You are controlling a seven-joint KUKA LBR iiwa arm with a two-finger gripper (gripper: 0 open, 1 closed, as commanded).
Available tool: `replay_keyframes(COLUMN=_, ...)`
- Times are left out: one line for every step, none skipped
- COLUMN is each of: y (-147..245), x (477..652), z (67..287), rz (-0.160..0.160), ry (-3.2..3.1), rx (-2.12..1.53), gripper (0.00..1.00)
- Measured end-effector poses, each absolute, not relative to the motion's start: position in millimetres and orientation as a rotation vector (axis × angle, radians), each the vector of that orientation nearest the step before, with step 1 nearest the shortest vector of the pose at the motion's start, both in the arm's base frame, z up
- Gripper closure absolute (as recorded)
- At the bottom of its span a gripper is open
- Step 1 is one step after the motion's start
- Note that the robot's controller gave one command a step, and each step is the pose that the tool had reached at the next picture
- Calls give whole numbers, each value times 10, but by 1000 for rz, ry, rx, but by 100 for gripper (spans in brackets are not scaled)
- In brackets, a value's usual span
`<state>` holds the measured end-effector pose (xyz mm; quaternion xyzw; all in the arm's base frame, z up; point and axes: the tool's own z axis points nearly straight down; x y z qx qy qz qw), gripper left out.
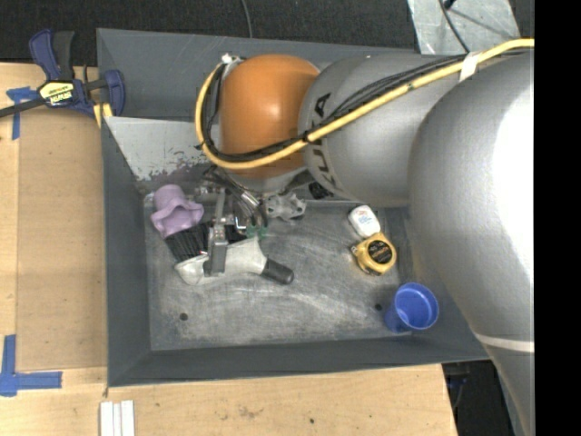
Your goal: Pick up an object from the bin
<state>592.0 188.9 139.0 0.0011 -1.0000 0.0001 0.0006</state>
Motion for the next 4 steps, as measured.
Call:
replay_keyframes(y=1885, x=5930, z=1427, rz=-2, ry=-3145, rx=0, gripper=0)
replay_keyframes(y=1368, x=5684, z=779, rz=-3, ry=-3151, rx=80, gripper=0)
replay_keyframes(y=1288, x=5627, z=897, rz=-1, ry=-3143, rx=101, gripper=0)
replay_keyframes(y=1306, x=5652, z=1143, rz=-2, ry=-3148, rx=100, gripper=0)
